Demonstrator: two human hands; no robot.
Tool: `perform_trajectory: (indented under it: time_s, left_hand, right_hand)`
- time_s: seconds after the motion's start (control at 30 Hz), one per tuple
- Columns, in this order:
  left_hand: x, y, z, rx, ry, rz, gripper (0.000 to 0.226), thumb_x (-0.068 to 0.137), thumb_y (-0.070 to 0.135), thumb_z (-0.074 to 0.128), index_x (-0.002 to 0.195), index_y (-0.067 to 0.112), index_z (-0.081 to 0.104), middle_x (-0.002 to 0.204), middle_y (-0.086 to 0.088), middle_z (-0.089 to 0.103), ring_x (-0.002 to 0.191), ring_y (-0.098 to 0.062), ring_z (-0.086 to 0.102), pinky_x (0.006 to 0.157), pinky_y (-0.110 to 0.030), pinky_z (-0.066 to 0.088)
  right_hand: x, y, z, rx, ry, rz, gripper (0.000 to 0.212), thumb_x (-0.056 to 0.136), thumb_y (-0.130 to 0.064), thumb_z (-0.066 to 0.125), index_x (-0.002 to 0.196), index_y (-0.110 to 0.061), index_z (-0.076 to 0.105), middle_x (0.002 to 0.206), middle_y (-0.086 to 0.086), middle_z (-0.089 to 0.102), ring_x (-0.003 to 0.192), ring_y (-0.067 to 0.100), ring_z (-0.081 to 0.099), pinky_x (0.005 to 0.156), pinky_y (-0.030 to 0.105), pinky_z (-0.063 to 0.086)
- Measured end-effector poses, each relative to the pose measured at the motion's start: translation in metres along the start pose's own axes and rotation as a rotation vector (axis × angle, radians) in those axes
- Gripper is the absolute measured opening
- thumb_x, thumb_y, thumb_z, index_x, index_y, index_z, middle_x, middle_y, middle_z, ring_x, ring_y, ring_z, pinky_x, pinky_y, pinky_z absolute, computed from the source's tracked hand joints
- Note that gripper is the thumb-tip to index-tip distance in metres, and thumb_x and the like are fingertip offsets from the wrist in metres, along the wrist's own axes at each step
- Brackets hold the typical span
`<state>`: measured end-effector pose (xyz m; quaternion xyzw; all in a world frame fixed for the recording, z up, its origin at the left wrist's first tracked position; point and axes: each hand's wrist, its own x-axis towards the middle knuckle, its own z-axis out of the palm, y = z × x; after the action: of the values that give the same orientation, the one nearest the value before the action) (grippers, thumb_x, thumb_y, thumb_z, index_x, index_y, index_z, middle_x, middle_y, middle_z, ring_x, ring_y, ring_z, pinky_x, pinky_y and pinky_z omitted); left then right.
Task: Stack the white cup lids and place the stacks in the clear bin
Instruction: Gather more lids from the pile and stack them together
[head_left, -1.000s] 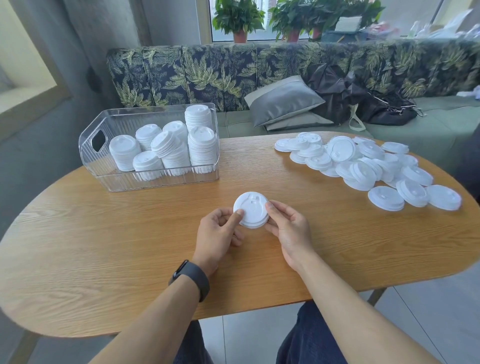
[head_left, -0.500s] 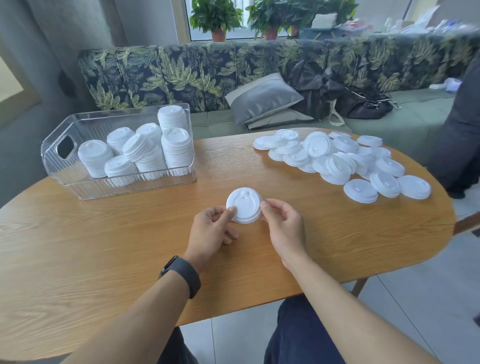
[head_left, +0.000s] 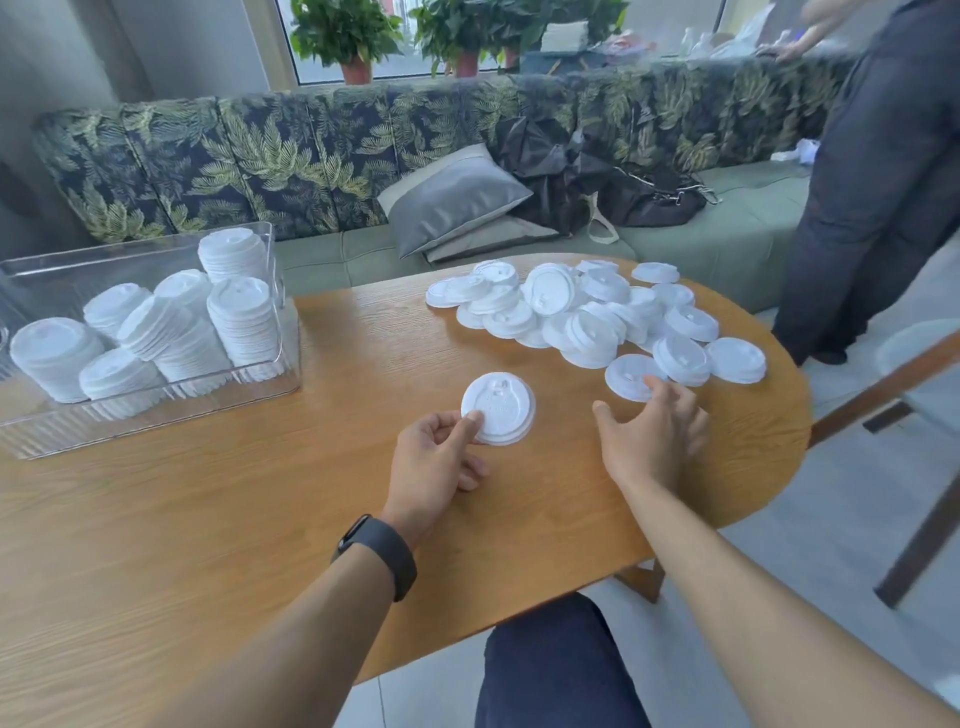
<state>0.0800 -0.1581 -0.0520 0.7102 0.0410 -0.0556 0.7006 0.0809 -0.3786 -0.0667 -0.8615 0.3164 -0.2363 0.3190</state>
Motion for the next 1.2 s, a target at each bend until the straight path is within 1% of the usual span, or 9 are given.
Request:
perform_trajectory:
  time_s: [0.13,0.23,0.33,0.6,0.8,0.9,1.0,1.1,1.2]
  left_hand:
    - [0.007,0.002,0.013,-0.015,-0.008,-0.013,0.034,0.097,0.035,0.072,0.114,0.006,0.067,0.087,-0.001,0.076,0.067,-0.024,0.071,0.050,-0.024,0.052]
    - [0.013,0.003,0.019,-0.014,-0.011,-0.017,0.034,0.096,0.036,0.073,0.113,0.007,0.068,0.085,0.001,0.076,0.067,-0.025,0.070,0.050,-0.025,0.052]
    - [0.017,0.004,0.023,-0.023,-0.011,-0.026,0.032,0.097,0.033,0.073,0.113,0.007,0.067,0.087,-0.001,0.075,0.064,-0.022,0.070,0.050,-0.025,0.053]
    - [0.019,0.005,0.024,-0.050,-0.003,-0.017,0.030,0.097,0.031,0.073,0.112,0.006,0.067,0.085,-0.001,0.073,0.061,-0.022,0.068,0.049,-0.025,0.054]
    - [0.016,0.003,0.022,-0.080,0.015,0.005,0.031,0.097,0.029,0.074,0.110,0.003,0.066,0.073,0.004,0.071,0.059,-0.022,0.066,0.049,-0.027,0.053]
    - [0.011,0.002,0.018,-0.095,0.008,0.011,0.029,0.098,0.028,0.072,0.109,0.003,0.065,0.070,0.003,0.072,0.059,-0.022,0.066,0.051,-0.029,0.054]
    - [0.003,0.001,0.010,-0.122,-0.011,0.014,0.031,0.098,0.028,0.071,0.111,0.001,0.065,0.074,-0.006,0.072,0.058,-0.023,0.067,0.053,-0.030,0.056]
    - [-0.006,-0.003,-0.004,-0.137,-0.032,0.013,0.033,0.100,0.028,0.069,0.115,0.000,0.064,0.077,-0.015,0.071,0.057,-0.022,0.067,0.054,-0.029,0.058]
    - [-0.015,-0.006,-0.023,-0.156,-0.032,0.012,0.033,0.101,0.027,0.067,0.118,0.000,0.063,0.081,-0.019,0.071,0.057,-0.022,0.066,0.054,-0.028,0.058]
  right_hand:
    - [0.019,0.004,-0.001,-0.068,0.020,0.057,0.076,0.087,-0.051,0.074,0.150,-0.019,0.046,0.153,0.011,0.040,0.138,0.034,0.034,0.115,0.047,0.025]
    - [0.030,0.005,0.002,-0.097,0.030,0.073,0.077,0.087,-0.054,0.072,0.150,-0.018,0.045,0.150,0.013,0.043,0.137,0.035,0.036,0.115,0.048,0.028]
    - [0.039,0.005,0.006,-0.098,0.037,0.088,0.078,0.085,-0.056,0.072,0.148,-0.018,0.047,0.147,0.013,0.045,0.136,0.035,0.037,0.114,0.048,0.029]
    - [0.050,0.006,0.013,-0.125,0.035,0.065,0.080,0.085,-0.063,0.070,0.148,-0.019,0.048,0.150,0.005,0.050,0.132,0.032,0.040,0.109,0.045,0.030]
    - [0.036,0.007,0.004,-0.101,0.008,0.056,0.090,0.073,-0.065,0.076,0.148,-0.021,0.049,0.143,0.007,0.050,0.131,0.031,0.039,0.113,0.043,0.030]
    - [0.021,0.007,-0.004,-0.085,-0.023,0.016,0.077,0.069,-0.062,0.078,0.134,-0.025,0.059,0.135,0.005,0.049,0.126,0.030,0.039,0.112,0.041,0.030]
    - [0.003,0.008,-0.008,0.005,-0.056,-0.032,0.073,0.067,-0.057,0.082,0.128,-0.026,0.056,0.133,0.003,0.046,0.124,0.028,0.042,0.109,0.040,0.037]
    - [-0.016,0.002,-0.014,0.173,-0.174,-0.098,0.075,0.068,-0.048,0.088,0.127,-0.029,0.045,0.126,-0.005,0.046,0.112,0.019,0.052,0.094,0.041,0.051]
    - [-0.036,-0.007,-0.015,0.345,-0.249,-0.114,0.077,0.066,-0.041,0.094,0.121,-0.033,0.041,0.112,-0.018,0.052,0.103,0.012,0.058,0.085,0.036,0.052]
